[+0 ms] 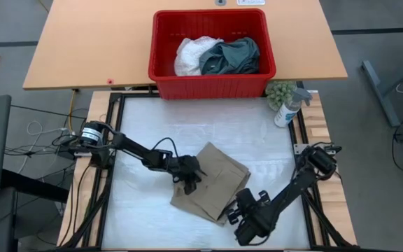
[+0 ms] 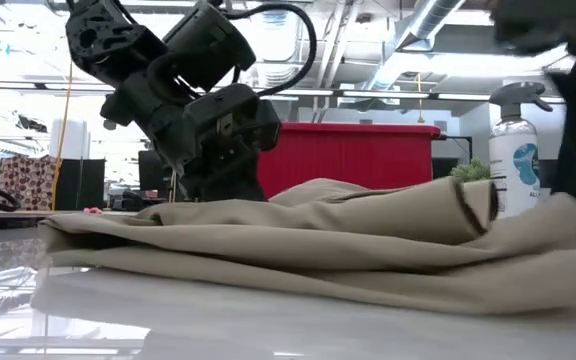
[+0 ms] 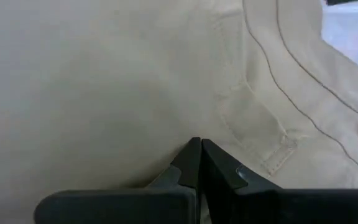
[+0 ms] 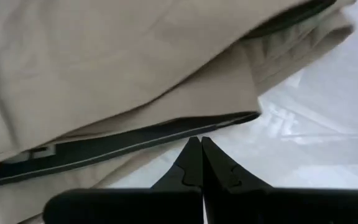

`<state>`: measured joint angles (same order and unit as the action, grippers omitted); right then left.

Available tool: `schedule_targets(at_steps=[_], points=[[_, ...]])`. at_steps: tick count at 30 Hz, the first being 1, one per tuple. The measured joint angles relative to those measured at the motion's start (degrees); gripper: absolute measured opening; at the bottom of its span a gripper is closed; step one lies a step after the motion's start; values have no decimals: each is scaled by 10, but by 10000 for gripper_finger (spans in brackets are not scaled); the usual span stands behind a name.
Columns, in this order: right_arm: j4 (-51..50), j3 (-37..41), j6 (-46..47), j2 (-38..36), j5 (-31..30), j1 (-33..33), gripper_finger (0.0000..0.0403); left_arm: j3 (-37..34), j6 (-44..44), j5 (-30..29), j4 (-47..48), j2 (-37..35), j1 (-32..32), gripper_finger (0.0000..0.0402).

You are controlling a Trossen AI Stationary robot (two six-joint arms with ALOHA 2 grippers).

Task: Fold Laundry from Bin
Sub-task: Fold the brown short pants in the red bin

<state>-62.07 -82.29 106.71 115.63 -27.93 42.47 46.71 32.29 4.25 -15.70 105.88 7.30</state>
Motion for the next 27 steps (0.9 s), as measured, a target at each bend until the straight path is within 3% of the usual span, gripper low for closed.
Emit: schedule_targets(at_steps=[7,12,22,27], points=[[-1,51,-1,-1,14,-50,15,-1,7,12,80,-96,-20,0],[68,69,-121,-1,16,-109,15,-1,10,11,170,-179,-23,0],[179,76,-364,-4,28,-237,15,0,18,-63,333,-410,-30,0],[247,66,-464,-1,14,-298,15,0,25,-96,368,-508,-30,0]])
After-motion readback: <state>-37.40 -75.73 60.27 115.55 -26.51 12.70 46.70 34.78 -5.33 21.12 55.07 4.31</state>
